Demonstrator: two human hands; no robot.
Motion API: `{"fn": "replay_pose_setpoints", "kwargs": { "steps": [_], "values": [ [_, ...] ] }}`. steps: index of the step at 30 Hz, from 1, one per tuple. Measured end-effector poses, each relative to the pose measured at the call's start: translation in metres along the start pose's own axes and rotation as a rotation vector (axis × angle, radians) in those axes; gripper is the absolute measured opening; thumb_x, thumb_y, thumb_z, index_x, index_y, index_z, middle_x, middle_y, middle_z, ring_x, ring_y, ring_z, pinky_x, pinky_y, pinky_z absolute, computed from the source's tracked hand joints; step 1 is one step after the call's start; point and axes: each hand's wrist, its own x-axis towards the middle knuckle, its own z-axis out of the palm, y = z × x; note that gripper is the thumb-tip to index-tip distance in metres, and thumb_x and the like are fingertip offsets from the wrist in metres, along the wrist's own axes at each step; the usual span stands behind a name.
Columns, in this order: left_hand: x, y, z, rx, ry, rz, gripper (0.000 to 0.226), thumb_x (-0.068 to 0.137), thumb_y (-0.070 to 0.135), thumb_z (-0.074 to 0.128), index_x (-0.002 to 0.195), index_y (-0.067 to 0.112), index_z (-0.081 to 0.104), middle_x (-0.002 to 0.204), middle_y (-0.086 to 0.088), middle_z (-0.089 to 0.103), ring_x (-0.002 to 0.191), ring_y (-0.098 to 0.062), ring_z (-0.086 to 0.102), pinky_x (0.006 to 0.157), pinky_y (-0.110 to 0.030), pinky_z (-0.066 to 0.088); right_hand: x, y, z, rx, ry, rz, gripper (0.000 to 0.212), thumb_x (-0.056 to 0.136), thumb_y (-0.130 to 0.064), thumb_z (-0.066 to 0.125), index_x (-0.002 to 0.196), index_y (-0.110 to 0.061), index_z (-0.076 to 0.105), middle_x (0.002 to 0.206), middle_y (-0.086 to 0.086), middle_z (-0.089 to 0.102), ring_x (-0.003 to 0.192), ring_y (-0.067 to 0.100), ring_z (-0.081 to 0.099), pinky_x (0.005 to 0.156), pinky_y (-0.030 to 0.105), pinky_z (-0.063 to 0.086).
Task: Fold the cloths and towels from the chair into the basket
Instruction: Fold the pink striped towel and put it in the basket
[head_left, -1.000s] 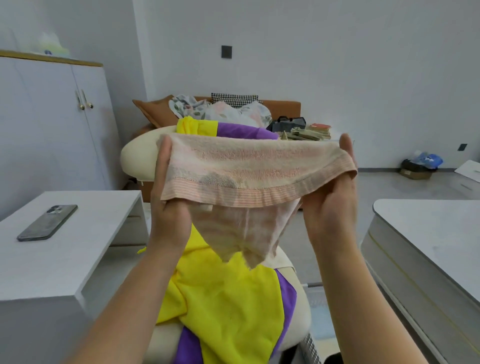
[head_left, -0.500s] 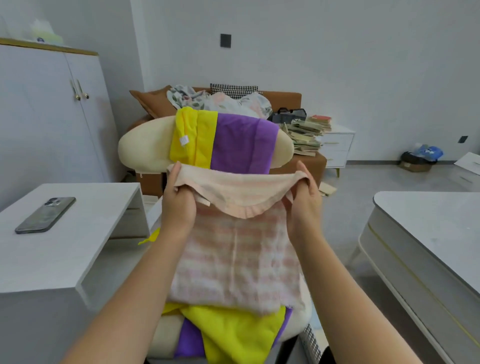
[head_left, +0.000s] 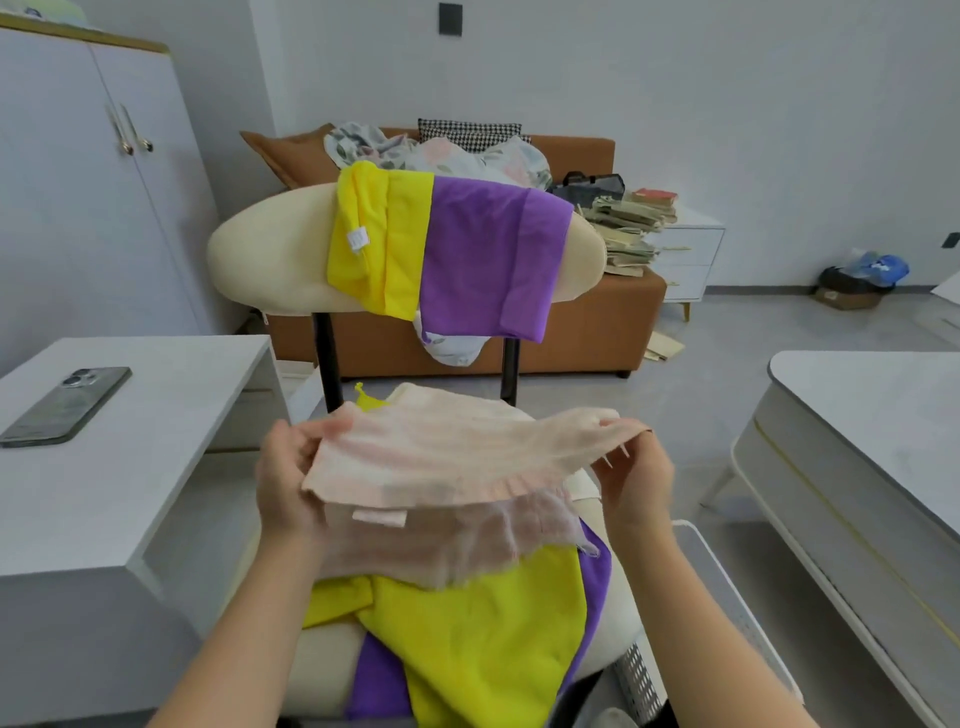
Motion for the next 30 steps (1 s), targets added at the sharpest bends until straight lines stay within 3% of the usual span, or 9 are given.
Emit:
{"fn": "replay_pose_setpoints", "kwargs": {
  "steps": [2, 4, 7, 11, 14, 17, 22, 27, 30],
  "values": [
    [-0.003, -0.006, -0.009, 0.030, 0.101, -0.083, 0.027, 0.077, 0.029, 0.062, 0.053, 0.015, 0.065, 0.052, 0.004, 0.059, 0.052, -0.011, 0.054, 0.052, -0.022, 0.043, -0.002, 0.004, -0.014, 0.031, -0.086, 0.091, 0.036, 0.089, -0.005, 0.033, 0.068, -0.005, 0.062, 0.062, 0.003, 0.062, 0.067, 0.018, 0.058, 0.056, 0.023, 0.051],
    [-0.001, -0.010, -0.017, 0.133, 0.152, -0.157, 0.023, 0.080, 0.017, 0.065, 0.059, 0.012, 0.058, 0.048, 0.003, 0.053, 0.039, -0.010, 0.048, 0.041, -0.016, 0.038, -0.001, 0.001, -0.022, 0.024, -0.156, 0.197, 0.042, 0.083, -0.010, 0.035, 0.054, -0.007, 0.065, 0.055, 0.004, 0.059, 0.061, 0.017, 0.057, 0.056, 0.021, 0.050],
    [0.000, -0.015, -0.028, 0.318, 0.097, -0.237, 0.016, 0.088, 0.012, 0.059, 0.072, 0.014, 0.059, 0.064, -0.002, 0.060, 0.036, -0.004, 0.053, 0.038, -0.015, 0.041, 0.008, -0.001, -0.038, -0.290, -0.115, 0.327, 0.056, 0.090, -0.022, 0.039, 0.037, -0.014, 0.055, 0.048, 0.002, 0.048, 0.052, 0.017, 0.045, 0.054, 0.028, 0.035],
    [0.017, -0.016, -0.032, 0.510, 0.011, -0.255, 0.017, 0.089, 0.023, 0.062, 0.074, 0.013, 0.061, 0.085, -0.008, 0.067, 0.069, -0.022, 0.063, 0.067, -0.032, 0.049, 0.023, 0.009, -0.046, -0.789, -0.097, 0.461, 0.033, 0.091, -0.030, 0.048, 0.067, -0.011, 0.060, 0.060, 0.003, 0.051, 0.052, 0.018, 0.041, 0.053, 0.029, 0.031],
    [0.028, -0.016, -0.021, 0.577, 0.017, -0.302, 0.017, 0.088, 0.023, 0.063, 0.074, 0.014, 0.063, 0.082, -0.006, 0.065, 0.078, -0.026, 0.062, 0.077, -0.037, 0.047, 0.033, 0.013, -0.037, -0.794, -0.161, 0.595, 0.032, 0.094, -0.037, 0.048, 0.098, -0.008, 0.058, 0.088, 0.010, 0.060, 0.066, 0.021, 0.055, 0.061, 0.031, 0.043],
    [0.041, -0.019, -0.015, 0.614, 0.047, -0.287, 0.017, 0.088, 0.019, 0.061, 0.072, 0.013, 0.063, 0.086, -0.013, 0.065, 0.081, -0.029, 0.063, 0.081, -0.040, 0.049, 0.044, 0.019, -0.031, -0.783, -0.175, 0.665, 0.039, 0.092, -0.037, 0.055, 0.111, -0.004, 0.054, 0.101, 0.011, 0.056, 0.076, 0.022, 0.058, 0.061, 0.031, 0.045],
    [0.052, -0.029, -0.014, 0.604, 0.097, -0.238, 0.018, 0.087, 0.016, 0.056, 0.070, 0.012, 0.061, 0.087, -0.016, 0.063, 0.076, -0.027, 0.059, 0.071, -0.035, 0.045, 0.066, 0.030, -0.024, -0.687, -0.111, 0.596, 0.024, 0.089, -0.020, 0.056, 0.104, -0.001, 0.057, 0.091, 0.014, 0.064, 0.072, 0.024, 0.058, 0.059, 0.031, 0.046],
    [0.056, -0.032, -0.007, 0.551, 0.107, -0.179, 0.019, 0.092, 0.016, 0.051, 0.075, 0.016, 0.059, 0.077, -0.005, 0.059, 0.065, -0.019, 0.054, 0.058, -0.029, 0.041, 0.082, 0.040, -0.022, -0.652, -0.127, 0.664, 0.022, 0.088, -0.027, 0.058, 0.092, -0.005, 0.059, 0.073, 0.005, 0.056, 0.060, 0.018, 0.051, 0.059, 0.028, 0.044],
    [0.054, -0.032, -0.002, 0.517, 0.100, -0.147, 0.017, 0.092, 0.017, 0.052, 0.078, 0.016, 0.062, 0.078, -0.003, 0.060, 0.065, -0.016, 0.055, 0.057, -0.028, 0.042, 0.086, 0.042, -0.018, -0.723, -0.175, 0.699, 0.032, 0.087, -0.036, 0.062, 0.098, -0.006, 0.064, 0.088, 0.005, 0.069, 0.079, 0.020, 0.065, 0.078, 0.033, 0.054]
  ]
}}
